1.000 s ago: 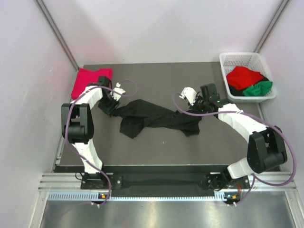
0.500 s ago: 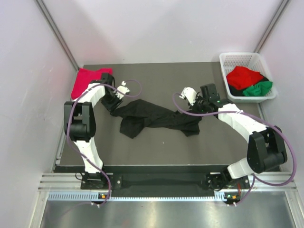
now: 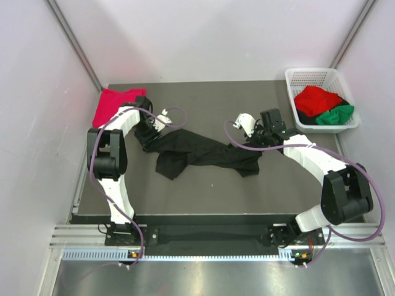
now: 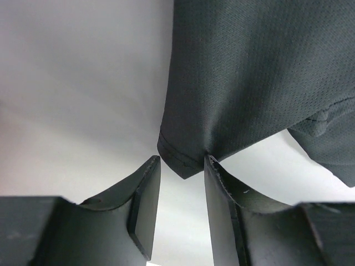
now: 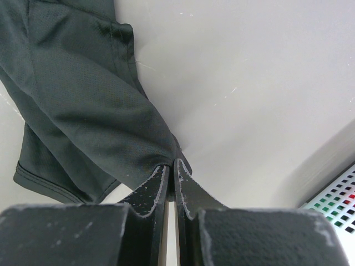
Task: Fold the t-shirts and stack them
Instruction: Flatten the tshirt out
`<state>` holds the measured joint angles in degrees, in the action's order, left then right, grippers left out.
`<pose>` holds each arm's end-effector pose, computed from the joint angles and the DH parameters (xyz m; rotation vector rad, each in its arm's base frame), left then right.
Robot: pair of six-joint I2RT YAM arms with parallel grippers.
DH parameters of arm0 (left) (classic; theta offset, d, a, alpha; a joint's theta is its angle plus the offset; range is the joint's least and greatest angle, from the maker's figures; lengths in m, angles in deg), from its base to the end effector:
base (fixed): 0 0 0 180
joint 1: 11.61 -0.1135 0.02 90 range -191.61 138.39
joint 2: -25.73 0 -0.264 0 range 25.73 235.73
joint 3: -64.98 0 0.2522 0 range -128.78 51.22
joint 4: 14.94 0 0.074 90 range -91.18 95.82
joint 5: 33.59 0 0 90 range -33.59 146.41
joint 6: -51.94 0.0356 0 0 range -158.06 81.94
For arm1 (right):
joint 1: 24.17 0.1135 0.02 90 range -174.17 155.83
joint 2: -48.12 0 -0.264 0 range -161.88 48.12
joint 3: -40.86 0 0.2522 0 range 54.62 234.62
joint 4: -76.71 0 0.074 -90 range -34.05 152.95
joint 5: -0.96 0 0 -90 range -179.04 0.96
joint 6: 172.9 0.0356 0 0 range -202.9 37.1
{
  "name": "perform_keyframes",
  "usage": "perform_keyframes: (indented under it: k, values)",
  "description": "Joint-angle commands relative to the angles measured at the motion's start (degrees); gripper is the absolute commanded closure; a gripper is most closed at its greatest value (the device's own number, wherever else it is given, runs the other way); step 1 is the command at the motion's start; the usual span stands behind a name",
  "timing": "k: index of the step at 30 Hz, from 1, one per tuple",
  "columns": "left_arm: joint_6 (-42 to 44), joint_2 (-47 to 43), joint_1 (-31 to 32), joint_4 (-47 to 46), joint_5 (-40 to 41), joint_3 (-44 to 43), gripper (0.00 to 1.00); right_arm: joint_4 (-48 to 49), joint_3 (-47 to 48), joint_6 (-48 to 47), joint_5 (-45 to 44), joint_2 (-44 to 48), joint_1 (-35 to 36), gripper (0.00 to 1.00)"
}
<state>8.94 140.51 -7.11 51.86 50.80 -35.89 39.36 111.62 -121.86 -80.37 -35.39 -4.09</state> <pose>0.3916 -0.0343 0.1846 1.2943 2.6563 -0.0479 0.2857 0.1102 0.2364 -1.2561 2.0825 0.0371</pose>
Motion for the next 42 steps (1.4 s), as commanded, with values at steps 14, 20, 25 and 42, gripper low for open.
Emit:
perform_keyframes:
  k: [14,20,25,42]
  values:
    - [2.48,-4.22,0.78,2.95,-0.81,1.42,0.57,2.15,-0.30,0.64,1.35,1.24,-0.04,0.96]
    - [2.65,-3.25,0.87,1.90,0.51,3.96,0.57,2.06,0.14,0.55,1.18,1.06,0.05,0.96]
    - [2.66,-2.72,0.87,-0.12,1.91,5.46,0.58,2.24,-0.04,0.55,1.18,1.15,-0.04,0.96]
    - [-3.14,2.82,1.75,1.89,-1.86,-12.29,1.00,3.47,1.54,0.20,0.65,0.62,-0.04,0.97]
